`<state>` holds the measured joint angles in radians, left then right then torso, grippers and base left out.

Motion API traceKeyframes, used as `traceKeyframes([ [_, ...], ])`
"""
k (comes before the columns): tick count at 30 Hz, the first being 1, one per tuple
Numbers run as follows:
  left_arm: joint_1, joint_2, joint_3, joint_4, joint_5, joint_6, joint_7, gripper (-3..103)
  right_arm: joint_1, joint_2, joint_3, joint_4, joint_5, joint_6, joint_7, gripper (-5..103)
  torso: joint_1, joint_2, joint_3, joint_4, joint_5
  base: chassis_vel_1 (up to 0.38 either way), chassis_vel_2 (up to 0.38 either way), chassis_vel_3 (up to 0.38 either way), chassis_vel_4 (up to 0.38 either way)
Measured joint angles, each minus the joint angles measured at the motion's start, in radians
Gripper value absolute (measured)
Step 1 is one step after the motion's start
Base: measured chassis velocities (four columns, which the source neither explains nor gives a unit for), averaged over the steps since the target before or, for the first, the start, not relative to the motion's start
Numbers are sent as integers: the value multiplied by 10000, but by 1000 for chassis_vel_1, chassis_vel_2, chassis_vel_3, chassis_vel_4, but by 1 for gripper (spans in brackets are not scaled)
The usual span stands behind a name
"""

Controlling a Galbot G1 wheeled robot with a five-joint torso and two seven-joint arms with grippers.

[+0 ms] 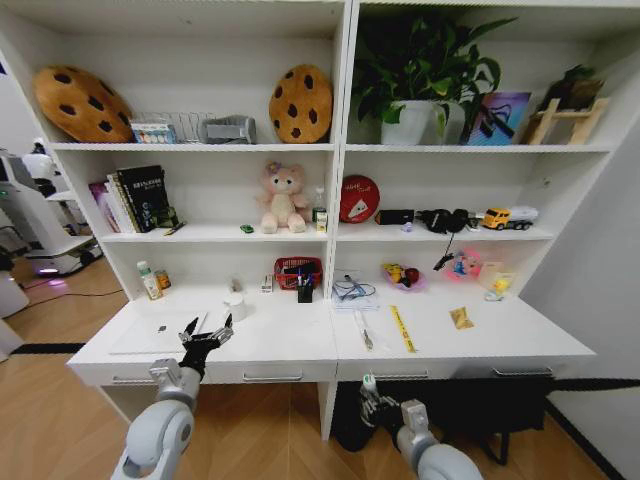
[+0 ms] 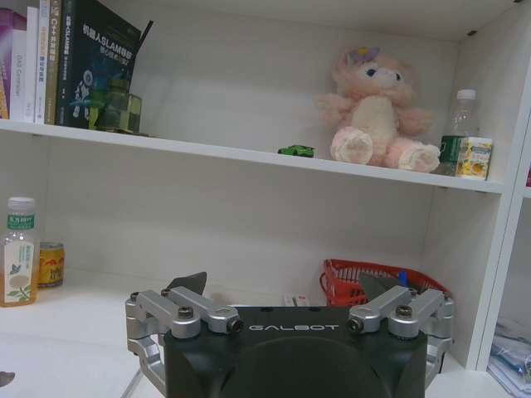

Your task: Organize the objects on the table.

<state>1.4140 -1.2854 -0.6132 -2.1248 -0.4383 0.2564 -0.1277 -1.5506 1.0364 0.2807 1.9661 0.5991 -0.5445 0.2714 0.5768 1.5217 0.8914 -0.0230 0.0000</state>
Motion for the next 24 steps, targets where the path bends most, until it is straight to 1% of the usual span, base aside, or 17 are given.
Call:
traceKeyframes([
  [2,0,0,0,0,0,0,0,100,250,367,34,-1246,-79,258,15,27,0,0,0,-1,0,0,0,0,0],
  [3,0,0,0,0,0,0,0,100,250,367,34,-1246,-79,258,15,27,0,0,0,-1,0,0,0,0,0],
  [4,0,0,0,0,0,0,0,100,341,510,53,-1667,-147,366,64,27,0,0,0,0,1,0,0,0,0],
  [6,0,0,1,0,0,0,-1,100,547,898,136,-2730,-275,654,124,27,0,0,0,0,1,0,0,0,0],
  [7,0,0,1,0,0,0,0,100,681,1174,217,-3567,-361,881,121,27,0,0,0,0,-2,0,0,0,0],
  [8,0,0,1,0,0,0,0,100,681,1174,217,-3567,-361,881,121,27,0,0,0,0,-2,0,0,0,0],
  [11,0,0,1,0,0,0,0,100,1020,1819,340,-5274,-539,1417,36,27,0,0,0,-2,0,0,0,0,0],
  [12,0,0,1,0,0,0,0,100,1020,1819,340,-5274,-539,1417,36,27,0,0,0,-2,0,0,0,0,0],
  [13,0,0,0,0,0,0,0,100,1184,2066,404,-5864,-587,1574,28,27,0,0,0,-1,2,0,0,0,0],
  [15,0,1,0,0,0,0,0,100,1444,2311,497,-6686,-768,1979,-69,27,0,0,0,1,1,0,0,0,0],
  [16,0,1,0,0,0,0,0,100,1444,2311,497,-6686,-768,1979,-69,27,0,0,0,1,1,0,0,0,0],
  [19,0,0,1,0,0,0,0,100,1833,2440,551,-7844,-892,2484,-320,27,0,0,0,0,-1,0,0,0,0],
  [24,0,0,1,0,0,0,0,100,2099,2491,570,-8658,-782,2678,-394,27,0,0,0,0,0,0,0,0,0],
])
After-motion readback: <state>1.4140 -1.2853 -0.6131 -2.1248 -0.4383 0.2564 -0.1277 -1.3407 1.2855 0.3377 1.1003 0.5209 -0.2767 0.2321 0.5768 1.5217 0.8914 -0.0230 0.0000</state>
